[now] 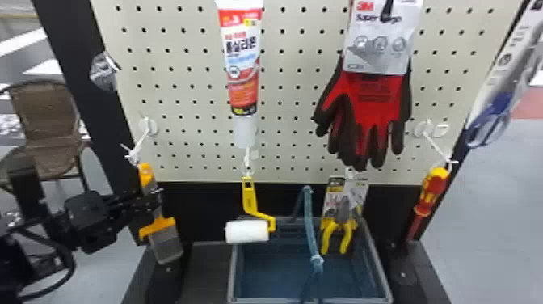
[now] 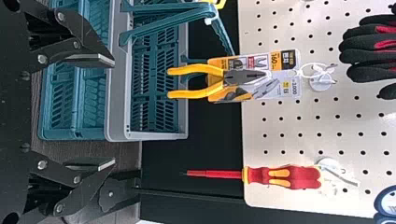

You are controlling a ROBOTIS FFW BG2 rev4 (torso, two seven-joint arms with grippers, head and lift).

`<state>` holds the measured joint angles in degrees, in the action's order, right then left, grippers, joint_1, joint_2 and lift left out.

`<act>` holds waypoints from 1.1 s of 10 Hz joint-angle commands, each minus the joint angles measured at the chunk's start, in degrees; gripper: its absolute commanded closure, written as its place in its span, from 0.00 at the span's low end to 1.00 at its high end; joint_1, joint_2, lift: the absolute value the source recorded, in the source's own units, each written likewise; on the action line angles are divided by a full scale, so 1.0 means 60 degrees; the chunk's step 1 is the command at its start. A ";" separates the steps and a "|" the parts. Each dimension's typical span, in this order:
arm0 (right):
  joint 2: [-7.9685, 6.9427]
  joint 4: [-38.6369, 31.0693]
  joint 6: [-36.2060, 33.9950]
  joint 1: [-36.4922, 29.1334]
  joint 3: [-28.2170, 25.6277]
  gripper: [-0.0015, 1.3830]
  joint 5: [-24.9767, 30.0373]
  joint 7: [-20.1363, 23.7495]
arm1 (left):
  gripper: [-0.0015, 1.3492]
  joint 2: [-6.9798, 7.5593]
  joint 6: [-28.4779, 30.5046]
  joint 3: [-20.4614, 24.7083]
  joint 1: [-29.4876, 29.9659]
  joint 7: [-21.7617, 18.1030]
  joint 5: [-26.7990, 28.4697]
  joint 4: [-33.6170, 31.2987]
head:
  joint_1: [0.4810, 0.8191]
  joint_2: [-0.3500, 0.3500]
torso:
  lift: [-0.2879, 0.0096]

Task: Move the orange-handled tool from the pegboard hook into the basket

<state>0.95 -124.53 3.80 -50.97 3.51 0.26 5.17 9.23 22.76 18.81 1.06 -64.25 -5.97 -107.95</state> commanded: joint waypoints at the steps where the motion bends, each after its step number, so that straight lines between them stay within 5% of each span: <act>1: 0.0003 0.0000 0.0012 0.0000 0.0000 0.38 0.0000 0.0003 | 0.89 0.0000 0.0000 0.0000 -0.0007 0.0000 0.0000 -0.0020 | 0.20 0.50 | 0.63; 11: 0.0003 0.0000 -0.0003 0.0000 0.0000 0.38 0.0000 0.0003 | 0.89 0.0015 0.0117 0.0058 0.0199 -0.0029 -0.0088 -0.0489 | 0.20 0.50 | 0.63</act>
<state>0.97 -124.55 3.79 -50.98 3.51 0.26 5.16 9.32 23.28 19.04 2.01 -64.42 -6.48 -110.23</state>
